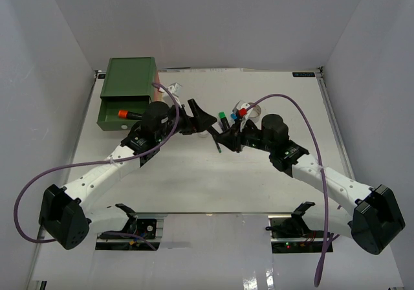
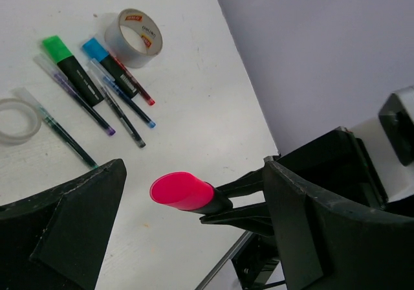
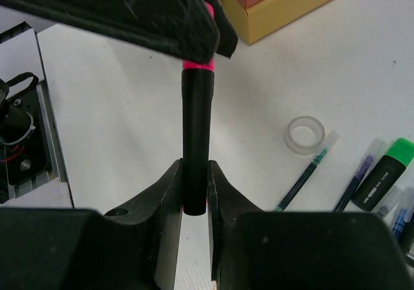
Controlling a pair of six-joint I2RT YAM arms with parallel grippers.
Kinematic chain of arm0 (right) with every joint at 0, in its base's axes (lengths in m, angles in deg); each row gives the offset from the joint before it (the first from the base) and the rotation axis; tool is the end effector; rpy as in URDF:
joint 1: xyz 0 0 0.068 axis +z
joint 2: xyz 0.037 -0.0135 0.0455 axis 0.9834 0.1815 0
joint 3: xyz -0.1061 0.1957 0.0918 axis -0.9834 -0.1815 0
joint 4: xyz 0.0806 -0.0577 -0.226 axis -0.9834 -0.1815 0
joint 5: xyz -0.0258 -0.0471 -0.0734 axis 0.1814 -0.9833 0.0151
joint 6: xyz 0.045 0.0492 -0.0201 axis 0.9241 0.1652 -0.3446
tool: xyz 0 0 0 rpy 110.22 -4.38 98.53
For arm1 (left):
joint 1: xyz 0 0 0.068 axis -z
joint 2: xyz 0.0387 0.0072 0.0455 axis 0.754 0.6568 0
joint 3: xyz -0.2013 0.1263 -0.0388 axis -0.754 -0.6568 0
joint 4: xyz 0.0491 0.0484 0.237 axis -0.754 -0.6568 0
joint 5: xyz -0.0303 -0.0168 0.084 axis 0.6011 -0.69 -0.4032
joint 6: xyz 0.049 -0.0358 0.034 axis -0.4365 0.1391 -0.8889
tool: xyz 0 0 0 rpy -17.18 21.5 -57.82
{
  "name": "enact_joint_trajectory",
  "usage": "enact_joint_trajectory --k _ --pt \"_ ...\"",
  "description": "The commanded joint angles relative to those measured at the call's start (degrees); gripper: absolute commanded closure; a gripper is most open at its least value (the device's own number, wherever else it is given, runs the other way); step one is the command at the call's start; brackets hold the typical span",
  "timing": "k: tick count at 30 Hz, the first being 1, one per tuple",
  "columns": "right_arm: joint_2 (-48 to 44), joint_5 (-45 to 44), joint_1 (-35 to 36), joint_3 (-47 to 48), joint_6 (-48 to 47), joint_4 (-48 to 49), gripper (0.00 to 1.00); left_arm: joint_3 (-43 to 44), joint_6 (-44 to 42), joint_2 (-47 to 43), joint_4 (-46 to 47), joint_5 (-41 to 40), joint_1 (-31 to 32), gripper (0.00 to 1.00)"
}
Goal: Sort the stationery into containers
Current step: Pick up the pen from the center of the board, then place the pen in the drawer.
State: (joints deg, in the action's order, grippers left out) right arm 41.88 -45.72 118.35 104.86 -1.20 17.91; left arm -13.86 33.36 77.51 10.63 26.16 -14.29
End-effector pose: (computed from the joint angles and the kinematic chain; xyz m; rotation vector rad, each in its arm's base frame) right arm 0.2051 0.1947 0.2661 -0.8316 1.5850 0.9103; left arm 0.2358 -0.1778 0.2934 0.0414 1.9725 -1.1101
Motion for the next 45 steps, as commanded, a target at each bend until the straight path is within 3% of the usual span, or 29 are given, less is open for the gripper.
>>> enact_joint_trajectory --k 1,6,10,12,14,18,21,22,24,25,28,31,36,40,45 --pt "-1.6 -0.74 0.3 -0.56 0.19 4.31 0.92 2.47 2.69 0.72 -2.95 -5.28 1.64 0.03" --pt "-1.6 -1.53 0.31 -1.09 0.28 4.93 0.91 3.61 3.22 2.21 -2.95 -5.72 3.14 0.14" --pt "-1.86 -2.32 0.39 -1.61 0.19 5.63 0.91 3.43 3.57 2.13 -2.95 -6.07 3.58 0.35" --pt "-1.78 -2.76 0.39 -1.7 0.1 5.81 0.91 3.26 3.92 1.95 -2.95 -6.08 3.49 0.41" --pt "-1.69 -3.29 0.3 -1.88 0.19 5.98 0.9 3.26 4.27 1.78 -2.86 -6.08 3.67 0.55" --pt "-1.86 -3.64 0.39 -2.14 0.19 6.33 0.87 2.99 4.45 1.51 -2.95 -6.51 3.67 0.66" --pt "-1.95 -4.08 0.3 -2.06 0.19 5.72 0.71 2.38 4.8 0.81 -2.86 -7.92 3.67 0.76" --pt "-2.04 -4.34 0.3 -1.88 0.19 5.29 0.6 2.38 4.72 0.37 -2.95 -8.62 3.67 0.77" --pt "-2.47 -4.96 0.3 -2.06 0.1 5.11 0.49 2.2 4.54 0.02 -3.04 -9.67 3.67 0.8" --pt "-2.65 -5.13 0.3 -2.06 0.1 4.93 0.36 2.2 4.54 -0.33 -3.21 -10.2 3.67 0.8" --pt "-3.62 -5.84 0.3 -2.06 0.01 3.79 0.15 2.47 3.58 -1.47 -4.35 -14.41 3.4 0.8" --pt "-5.28 -7.5 0.3 -2.41 -0.43 2.38 0.02 3.34 1.99 -3.58 -6.02 -19.33 1.92 0.8" --pt "-8.1 -10.05 0.3 -4.34 -1.04 0.8 0.1 2.91 0.06 -8.58 -8.13 -21.29 -6.86 0.75" --pt "-9.33 -10.76 0.3 -6.01 -1.22 0.71 0.1 2.82 -0.73 -11.32 -9.19 -19.35 -18.89 0.72" --pt "-9.25 -10.5 0.3 -7.15 -0.96 0.71 0.1 3.52 -1.0 -11.94 -9.63 -16.54 -27.08 0.71"
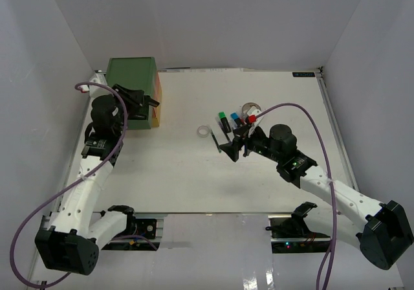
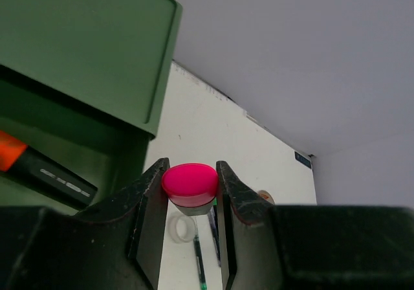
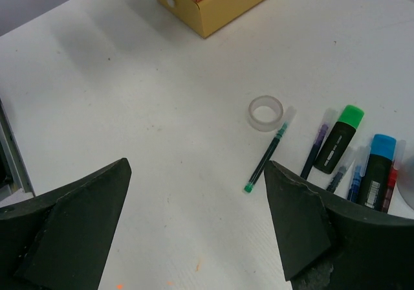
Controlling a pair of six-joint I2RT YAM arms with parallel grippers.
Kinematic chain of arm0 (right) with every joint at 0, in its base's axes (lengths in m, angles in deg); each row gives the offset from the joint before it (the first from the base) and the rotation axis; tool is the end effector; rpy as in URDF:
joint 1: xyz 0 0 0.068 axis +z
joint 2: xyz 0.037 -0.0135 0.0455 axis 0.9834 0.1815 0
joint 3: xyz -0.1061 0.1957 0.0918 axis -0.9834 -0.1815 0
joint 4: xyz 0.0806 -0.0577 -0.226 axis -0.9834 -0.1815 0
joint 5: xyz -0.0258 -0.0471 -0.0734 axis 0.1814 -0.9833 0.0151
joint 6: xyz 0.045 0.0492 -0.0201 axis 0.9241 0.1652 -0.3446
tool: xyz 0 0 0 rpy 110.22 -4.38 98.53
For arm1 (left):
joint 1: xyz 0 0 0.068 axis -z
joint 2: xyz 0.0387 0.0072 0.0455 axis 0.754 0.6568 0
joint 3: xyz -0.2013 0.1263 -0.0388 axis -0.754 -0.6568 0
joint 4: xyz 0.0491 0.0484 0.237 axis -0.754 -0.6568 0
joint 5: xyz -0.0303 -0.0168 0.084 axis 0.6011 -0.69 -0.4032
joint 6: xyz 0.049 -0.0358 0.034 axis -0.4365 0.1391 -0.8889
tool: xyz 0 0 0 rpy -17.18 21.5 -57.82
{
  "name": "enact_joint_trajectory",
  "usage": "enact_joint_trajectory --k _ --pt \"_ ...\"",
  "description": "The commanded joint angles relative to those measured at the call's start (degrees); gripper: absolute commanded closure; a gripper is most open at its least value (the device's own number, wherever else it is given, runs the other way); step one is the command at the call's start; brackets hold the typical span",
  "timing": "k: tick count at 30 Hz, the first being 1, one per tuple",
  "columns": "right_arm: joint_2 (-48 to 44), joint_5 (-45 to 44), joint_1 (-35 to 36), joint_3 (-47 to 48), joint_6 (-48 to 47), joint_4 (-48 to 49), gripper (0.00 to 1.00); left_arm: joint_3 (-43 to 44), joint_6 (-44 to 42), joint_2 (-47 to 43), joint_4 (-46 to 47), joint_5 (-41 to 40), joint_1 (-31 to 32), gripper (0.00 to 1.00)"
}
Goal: Sort the stationery into containers
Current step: Place the pen in the drawer.
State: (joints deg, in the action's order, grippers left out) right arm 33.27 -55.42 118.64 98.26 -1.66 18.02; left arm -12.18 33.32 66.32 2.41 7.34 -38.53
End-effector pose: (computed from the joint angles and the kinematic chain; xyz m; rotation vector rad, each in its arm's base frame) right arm 0.1901 0.1727 0.2618 -0.7073 1.5836 0.7705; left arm 0.2498 -0.0395 0.3354 -0.5608 1.6854 -0.5677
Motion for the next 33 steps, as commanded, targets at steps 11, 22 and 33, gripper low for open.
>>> enact_joint_trajectory --k 11,22,33 --pt "-1.34 -1.41 0.02 -2.13 -0.58 0.6 0.1 0.7 -1.39 1.98 -1.59 6.76 -15.07 0.66" --pt "-0.46 -4.75 0.02 -2.05 -1.72 -0.1 0.1 0.96 -2.09 8.39 -2.47 12.66 -19.2 0.3" --pt "8.41 -19.41 -0.07 5.15 -1.37 -4.93 0.08 8.07 -10.35 7.43 -8.52 12.74 -19.29 0.02"
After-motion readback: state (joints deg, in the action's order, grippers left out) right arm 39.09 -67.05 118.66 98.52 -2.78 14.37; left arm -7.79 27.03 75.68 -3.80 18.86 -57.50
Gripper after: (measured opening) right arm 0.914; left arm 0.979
